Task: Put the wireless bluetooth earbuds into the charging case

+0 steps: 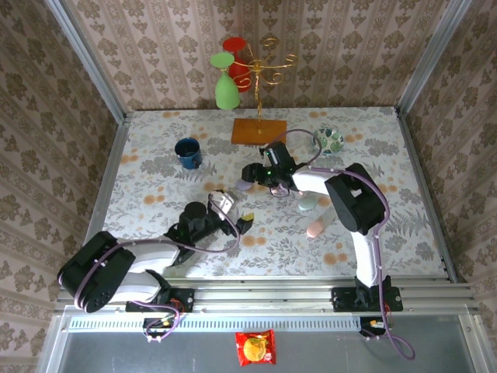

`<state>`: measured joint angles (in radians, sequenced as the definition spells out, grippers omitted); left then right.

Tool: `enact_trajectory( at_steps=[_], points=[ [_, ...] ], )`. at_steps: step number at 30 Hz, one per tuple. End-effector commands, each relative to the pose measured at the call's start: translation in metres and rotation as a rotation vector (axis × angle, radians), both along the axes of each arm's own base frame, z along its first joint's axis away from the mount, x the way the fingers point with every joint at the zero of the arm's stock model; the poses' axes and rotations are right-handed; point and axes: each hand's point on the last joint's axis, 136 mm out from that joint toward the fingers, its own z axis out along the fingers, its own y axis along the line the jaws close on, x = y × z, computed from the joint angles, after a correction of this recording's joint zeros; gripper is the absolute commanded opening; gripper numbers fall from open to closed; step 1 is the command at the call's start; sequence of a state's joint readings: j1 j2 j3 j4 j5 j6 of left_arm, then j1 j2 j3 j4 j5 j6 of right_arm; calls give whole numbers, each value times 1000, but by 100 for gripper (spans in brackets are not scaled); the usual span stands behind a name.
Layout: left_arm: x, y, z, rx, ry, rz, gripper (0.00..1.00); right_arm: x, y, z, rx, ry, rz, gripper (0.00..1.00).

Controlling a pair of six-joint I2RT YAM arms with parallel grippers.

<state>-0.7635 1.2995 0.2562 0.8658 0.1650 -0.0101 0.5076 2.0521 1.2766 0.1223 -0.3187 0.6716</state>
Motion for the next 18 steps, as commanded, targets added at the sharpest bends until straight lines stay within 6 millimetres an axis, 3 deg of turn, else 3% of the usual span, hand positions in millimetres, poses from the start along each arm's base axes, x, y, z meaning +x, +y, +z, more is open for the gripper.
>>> enact_trajectory(
  at_steps=[1, 7, 14, 18],
  points=[
    [4, -13, 9, -11, -8, 22, 100, 6, -30, 53, -52, -134, -53, 64],
    [-8, -59, 1, 15, 15, -16, 100, -9, -95, 84, -100, -204, -193, 66],
    [-33, -127, -17, 97, 60, -88, 99, -41, -185, 90, -159, -203, -352, 66],
    [-47, -159, -30, 139, 102, -167, 99, -63, -220, 94, -171, -209, -411, 66]
  ],
)
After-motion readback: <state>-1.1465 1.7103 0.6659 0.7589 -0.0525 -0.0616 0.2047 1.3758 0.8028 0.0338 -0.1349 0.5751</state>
